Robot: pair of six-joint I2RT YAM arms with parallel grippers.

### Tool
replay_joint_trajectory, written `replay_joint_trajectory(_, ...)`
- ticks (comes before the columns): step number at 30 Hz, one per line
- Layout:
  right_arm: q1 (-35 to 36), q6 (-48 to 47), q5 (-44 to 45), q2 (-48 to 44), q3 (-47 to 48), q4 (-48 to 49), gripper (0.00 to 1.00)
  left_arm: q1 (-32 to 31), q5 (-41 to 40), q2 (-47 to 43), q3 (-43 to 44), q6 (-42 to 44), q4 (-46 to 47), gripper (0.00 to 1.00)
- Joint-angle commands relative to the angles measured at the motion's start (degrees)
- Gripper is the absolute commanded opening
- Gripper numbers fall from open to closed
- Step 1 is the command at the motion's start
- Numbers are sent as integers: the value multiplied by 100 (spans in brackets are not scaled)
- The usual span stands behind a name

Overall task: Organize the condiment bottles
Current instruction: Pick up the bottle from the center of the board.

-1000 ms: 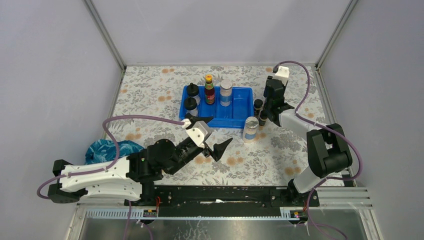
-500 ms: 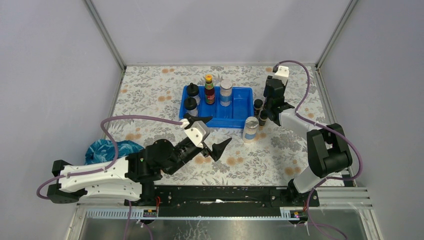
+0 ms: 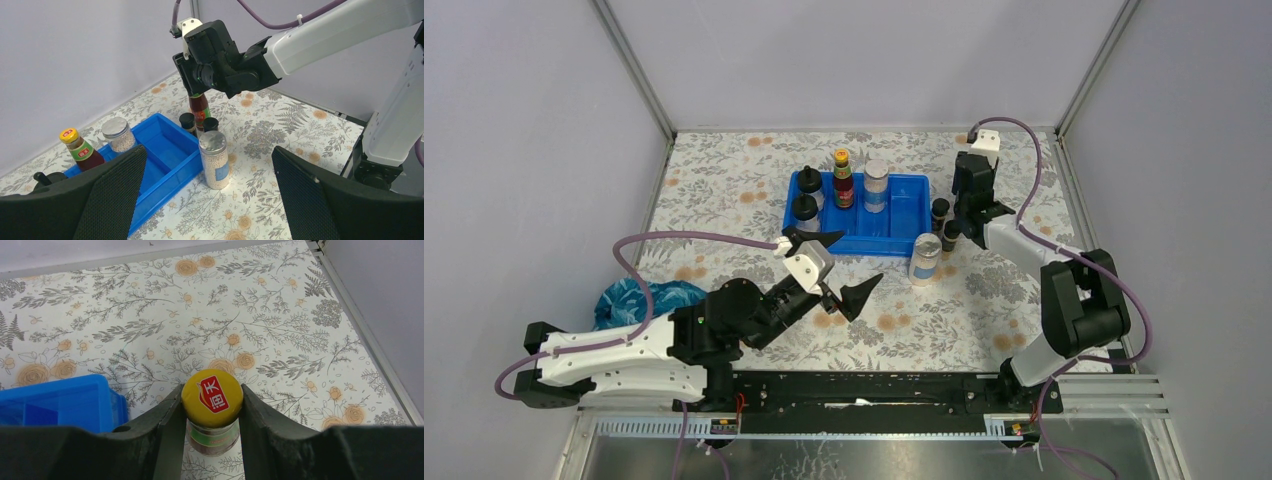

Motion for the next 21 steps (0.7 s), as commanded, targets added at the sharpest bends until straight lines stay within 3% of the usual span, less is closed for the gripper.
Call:
replay_joint_trajectory(1, -38, -213, 49, -473, 441, 431, 0, 47, -67, -77, -74, -39, 293, 99)
replay_joint_trajectory(21, -38, -425, -6, -745, 844, 379, 0, 47, -222, -164, -112, 5, 335, 99)
